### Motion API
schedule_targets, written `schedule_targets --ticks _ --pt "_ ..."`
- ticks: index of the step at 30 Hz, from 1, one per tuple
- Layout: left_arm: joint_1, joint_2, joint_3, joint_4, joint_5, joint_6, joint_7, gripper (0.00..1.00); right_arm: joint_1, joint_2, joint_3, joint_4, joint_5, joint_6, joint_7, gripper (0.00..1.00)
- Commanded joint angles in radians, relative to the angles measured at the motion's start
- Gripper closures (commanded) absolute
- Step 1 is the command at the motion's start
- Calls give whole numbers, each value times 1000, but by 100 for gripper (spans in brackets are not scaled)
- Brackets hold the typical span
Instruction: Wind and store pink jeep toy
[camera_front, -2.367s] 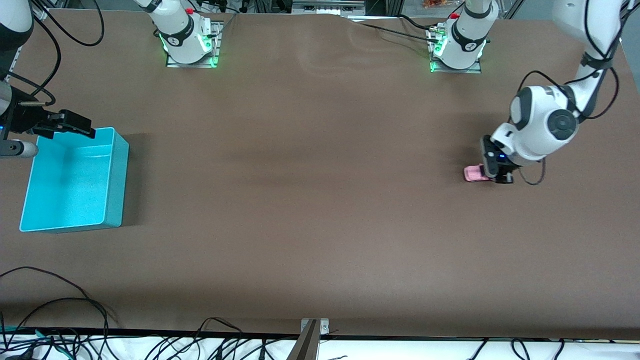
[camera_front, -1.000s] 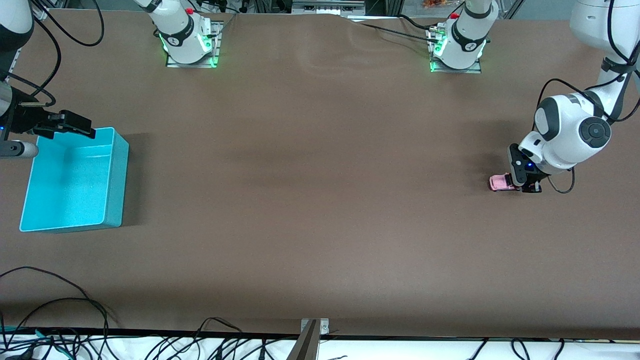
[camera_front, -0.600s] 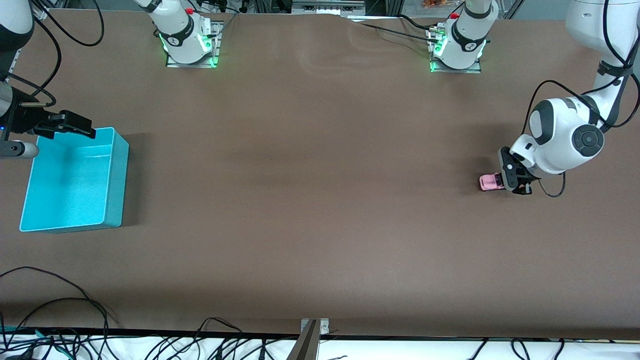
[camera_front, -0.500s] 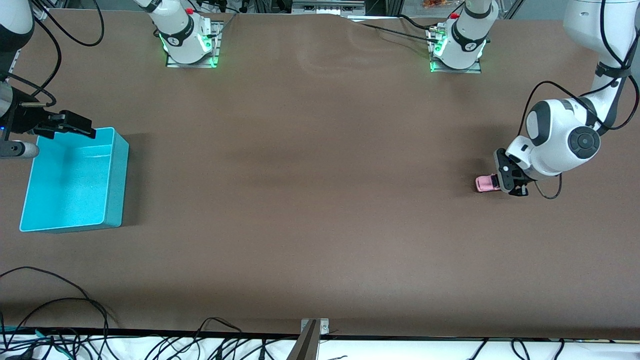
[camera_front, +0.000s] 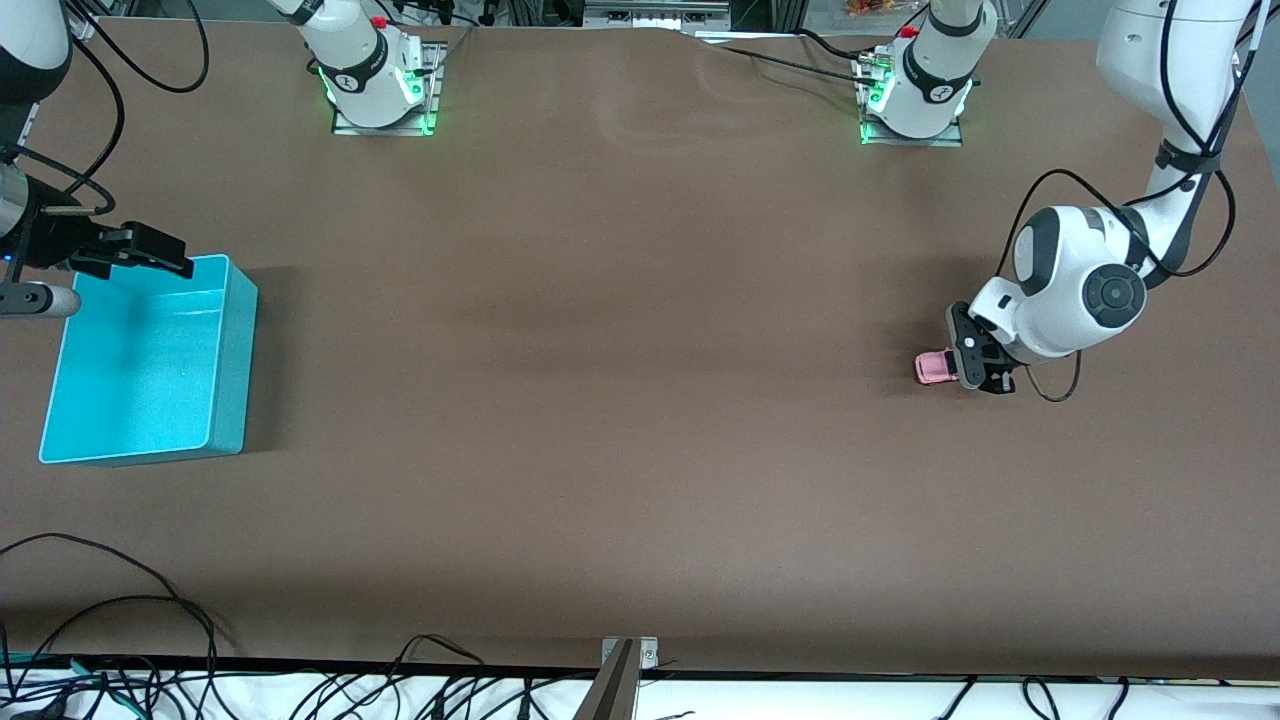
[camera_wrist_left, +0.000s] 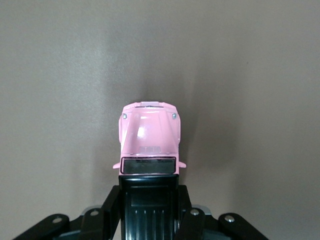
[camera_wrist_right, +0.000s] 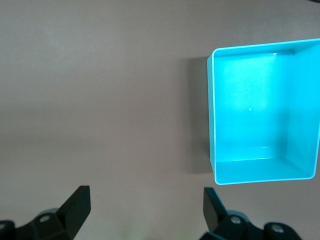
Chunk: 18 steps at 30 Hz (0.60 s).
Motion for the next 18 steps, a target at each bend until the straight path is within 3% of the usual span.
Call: schedule_targets --ticks 1,5,9,11,13,15,18 --pt "-3 27 3 13 -18 -6 5 100 2 -22 2 -17 5 15 14 0" --pt "-9 33 2 13 -19 -6 5 100 2 -23 4 -10 5 13 14 0" --pt "-15 33 2 14 -21 -5 5 79 2 -27 4 -9 5 15 14 0" --pt "-15 33 2 14 -21 -5 2 49 0 -25 2 -9 5 16 14 0" --pt "-15 32 2 16 -21 -5 2 33 2 -27 1 -9 4 15 14 0" --pt "-15 29 2 20 -21 -5 5 0 0 -27 -1 -9 4 16 12 0" --pt "-15 24 0 33 -22 -6 10 0 0 -24 -1 -10 2 22 12 0"
